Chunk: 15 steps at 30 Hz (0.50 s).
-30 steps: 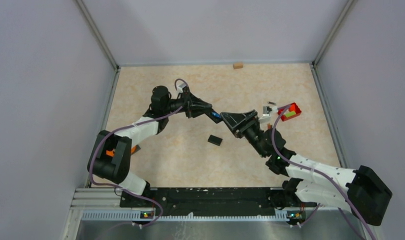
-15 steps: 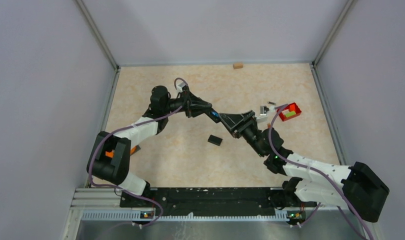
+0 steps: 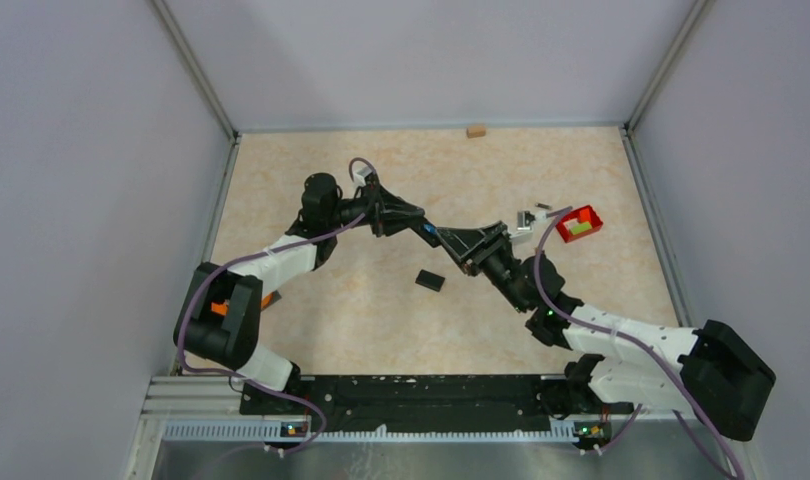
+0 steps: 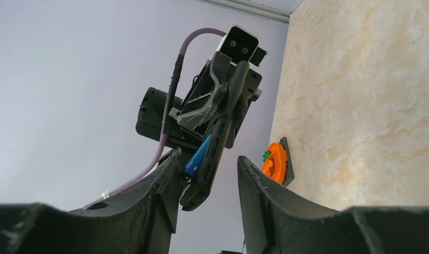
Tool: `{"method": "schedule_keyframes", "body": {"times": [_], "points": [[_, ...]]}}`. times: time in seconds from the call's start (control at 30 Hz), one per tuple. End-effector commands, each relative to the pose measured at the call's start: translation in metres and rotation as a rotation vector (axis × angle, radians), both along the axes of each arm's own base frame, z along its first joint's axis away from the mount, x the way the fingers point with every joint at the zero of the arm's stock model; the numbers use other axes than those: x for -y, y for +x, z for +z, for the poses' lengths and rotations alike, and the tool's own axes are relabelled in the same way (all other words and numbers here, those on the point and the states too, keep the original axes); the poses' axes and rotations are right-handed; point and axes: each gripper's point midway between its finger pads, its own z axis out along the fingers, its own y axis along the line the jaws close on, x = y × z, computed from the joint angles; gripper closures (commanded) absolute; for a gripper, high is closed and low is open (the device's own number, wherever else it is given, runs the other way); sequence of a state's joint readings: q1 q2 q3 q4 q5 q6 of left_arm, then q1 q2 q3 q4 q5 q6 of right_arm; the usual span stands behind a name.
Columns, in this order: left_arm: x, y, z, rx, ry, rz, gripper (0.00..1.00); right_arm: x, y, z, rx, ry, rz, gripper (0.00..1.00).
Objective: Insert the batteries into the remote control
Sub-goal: Load the battery into the remote control.
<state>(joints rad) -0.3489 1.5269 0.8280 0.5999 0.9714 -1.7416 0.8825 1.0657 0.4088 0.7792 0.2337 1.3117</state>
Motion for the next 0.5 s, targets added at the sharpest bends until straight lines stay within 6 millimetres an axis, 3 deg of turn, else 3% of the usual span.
{"method": "schedule_keyframes", "body": {"times": [0.0, 0.33, 0.47], "points": [[0.002, -0.017, 0.033, 0.114, -0.054, -0.040, 1.00, -0.006, 0.005, 0.005, 0.003, -0.013, 0.001, 0.57], [0.004, -0.020, 0.034, 0.140, -0.049, -0.046, 1.00, -0.013, 0.008, -0.002, -0.018, -0.039, 0.013, 0.69], [0.004, -0.019, 0.031, 0.188, -0.011, -0.037, 1.00, -0.011, 0.009, -0.015, -0.076, -0.074, 0.007, 0.75]]}}
